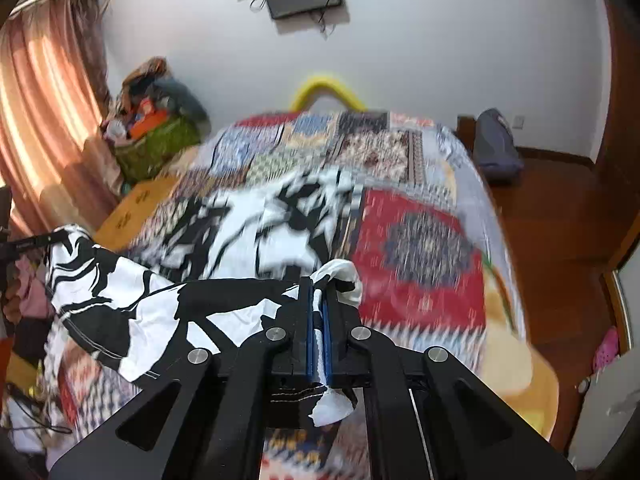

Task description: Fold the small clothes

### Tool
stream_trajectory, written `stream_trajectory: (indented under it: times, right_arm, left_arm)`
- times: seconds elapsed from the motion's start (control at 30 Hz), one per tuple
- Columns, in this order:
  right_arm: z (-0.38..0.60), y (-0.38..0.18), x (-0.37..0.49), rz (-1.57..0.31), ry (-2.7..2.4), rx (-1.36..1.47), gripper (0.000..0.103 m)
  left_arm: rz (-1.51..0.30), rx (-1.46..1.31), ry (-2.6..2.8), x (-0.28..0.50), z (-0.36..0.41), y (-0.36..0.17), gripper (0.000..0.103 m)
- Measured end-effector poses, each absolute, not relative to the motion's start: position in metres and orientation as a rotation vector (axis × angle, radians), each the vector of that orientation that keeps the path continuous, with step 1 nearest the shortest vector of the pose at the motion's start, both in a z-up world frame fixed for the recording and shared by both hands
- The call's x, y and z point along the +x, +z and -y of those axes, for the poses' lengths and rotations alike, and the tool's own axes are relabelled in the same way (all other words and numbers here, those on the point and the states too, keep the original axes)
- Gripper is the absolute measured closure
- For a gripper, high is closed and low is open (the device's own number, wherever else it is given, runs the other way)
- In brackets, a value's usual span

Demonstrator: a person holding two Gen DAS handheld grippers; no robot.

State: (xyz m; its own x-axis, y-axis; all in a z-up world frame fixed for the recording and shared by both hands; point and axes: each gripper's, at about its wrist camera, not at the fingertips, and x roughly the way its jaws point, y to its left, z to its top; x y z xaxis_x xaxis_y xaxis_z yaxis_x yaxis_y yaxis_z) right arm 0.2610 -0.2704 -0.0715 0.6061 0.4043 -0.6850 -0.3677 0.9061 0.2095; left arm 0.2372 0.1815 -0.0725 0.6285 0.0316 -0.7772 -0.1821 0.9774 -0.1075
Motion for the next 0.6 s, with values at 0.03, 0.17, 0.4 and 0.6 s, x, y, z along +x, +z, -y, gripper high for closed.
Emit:
stream_trajectory:
  times: [0.03, 0.17, 0.4, 0.6]
  right_arm:
    - [0.269, -0.068, 0.270, -0.793, 0.441, 0.051, 0.100]
    - [0.261, -0.062, 0.300, -0.773, 0.425, 0.037, 0.100]
    - [0.246, -0.097, 0.364, -0.842, 0.391, 0.005, 0.100]
    - [0.241, -0.150, 0.398, -0.955, 0.364, 0.008, 0.100]
  left_arm:
    - [-0.881, -0.194, 0.127, 0.247, -0.185, -0.070, 0.098]
    - [-0.900, -0.211, 0.151, 0.290, -0.197, -0.072, 0.098]
    - [-1.039, -0.228, 0.201, 0.364, -0.220, -0.139, 0.098]
    - [-1.205, -0.298, 0.202, 0.398, -0.239, -0.223, 0.097]
